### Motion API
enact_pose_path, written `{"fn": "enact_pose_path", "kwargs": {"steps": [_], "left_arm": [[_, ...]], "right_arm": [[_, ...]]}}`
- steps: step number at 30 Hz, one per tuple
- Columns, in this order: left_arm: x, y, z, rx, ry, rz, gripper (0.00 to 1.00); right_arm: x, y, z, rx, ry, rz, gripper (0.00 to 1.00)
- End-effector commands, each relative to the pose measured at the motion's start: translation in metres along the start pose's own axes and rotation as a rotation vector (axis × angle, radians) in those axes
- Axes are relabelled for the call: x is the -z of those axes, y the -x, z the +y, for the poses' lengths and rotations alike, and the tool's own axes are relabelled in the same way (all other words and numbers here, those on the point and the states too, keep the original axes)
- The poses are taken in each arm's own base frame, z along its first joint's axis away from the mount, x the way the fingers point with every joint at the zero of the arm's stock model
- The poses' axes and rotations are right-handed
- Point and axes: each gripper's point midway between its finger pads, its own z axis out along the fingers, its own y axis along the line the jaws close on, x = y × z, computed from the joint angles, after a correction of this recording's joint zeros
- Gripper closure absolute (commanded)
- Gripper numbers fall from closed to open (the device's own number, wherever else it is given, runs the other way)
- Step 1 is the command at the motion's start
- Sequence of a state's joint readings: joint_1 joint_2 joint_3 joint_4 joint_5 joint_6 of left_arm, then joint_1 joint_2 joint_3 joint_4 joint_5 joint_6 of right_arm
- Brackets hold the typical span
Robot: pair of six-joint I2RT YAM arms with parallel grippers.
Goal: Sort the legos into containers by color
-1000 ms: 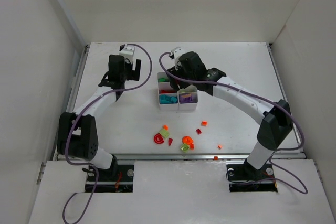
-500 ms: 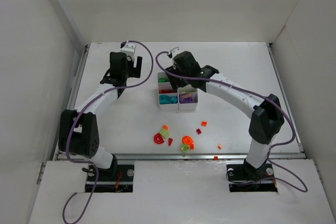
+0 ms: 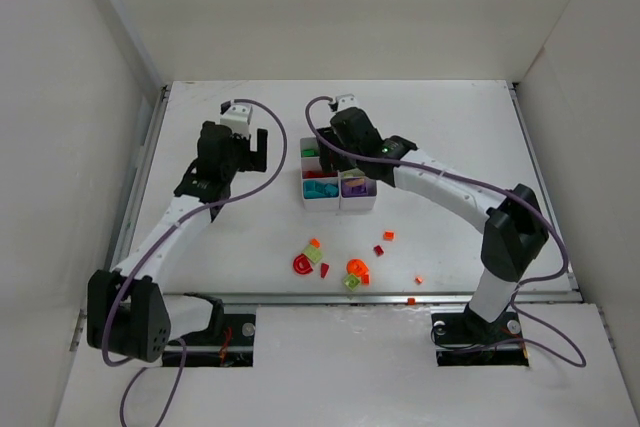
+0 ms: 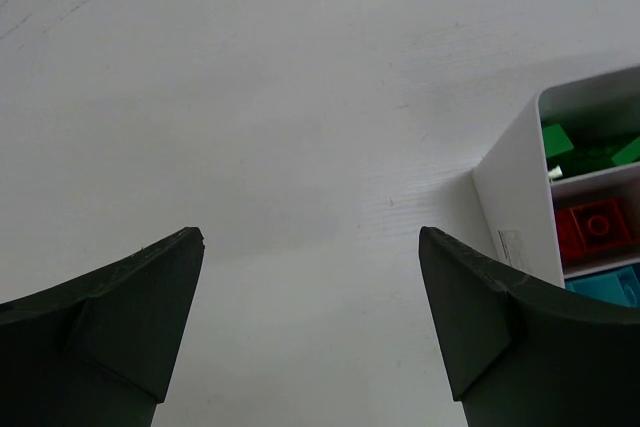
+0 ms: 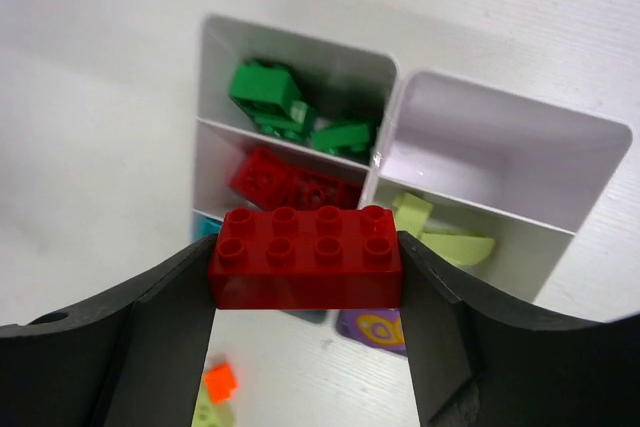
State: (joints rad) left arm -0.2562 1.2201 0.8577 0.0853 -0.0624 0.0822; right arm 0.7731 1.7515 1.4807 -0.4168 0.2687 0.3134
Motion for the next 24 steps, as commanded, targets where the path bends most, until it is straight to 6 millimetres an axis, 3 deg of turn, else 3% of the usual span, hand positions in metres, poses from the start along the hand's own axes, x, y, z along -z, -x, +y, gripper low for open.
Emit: {"fn": "enact_pose_path", "kwargs": {"steps": [1,5,11,20,22,24], "left_arm": [[0.016,-0.013,-0.006,0.037,-0.033,0.016,0.13],[0.024,-0.016,-0.007,0.047,-0.044,0.004,0.13],[0.026,-0.010,-0.008,0.051,-0.054,-0.039,0.13],[0.024,-0.016,-0.005,0.054,-0.044,-0.030,0.13],[0.024,-0.017,-0.001,0.058,-0.034,-0.029,0.13],[0.024,-0.017,0.002,0.062,-0.025,-0.029,0.13]], "right_arm": [[0.006,0.043,0.028,-0.184,0.076,-0.108,1.00],[0.002,0.038,0.037,-0.236,0.102,-0.074,1.00],[-0.023,0.008,0.045,-0.221,0.073,0.058,1.00],[-0.032,0.000,0.040,-0.228,0.025,0.087,1.00],[-0.038,-0.008,0.039,-0.219,0.010,0.117,0.94],[-0.039,-0.001,0.042,-0.222,0.014,0.108,0.89]]}}
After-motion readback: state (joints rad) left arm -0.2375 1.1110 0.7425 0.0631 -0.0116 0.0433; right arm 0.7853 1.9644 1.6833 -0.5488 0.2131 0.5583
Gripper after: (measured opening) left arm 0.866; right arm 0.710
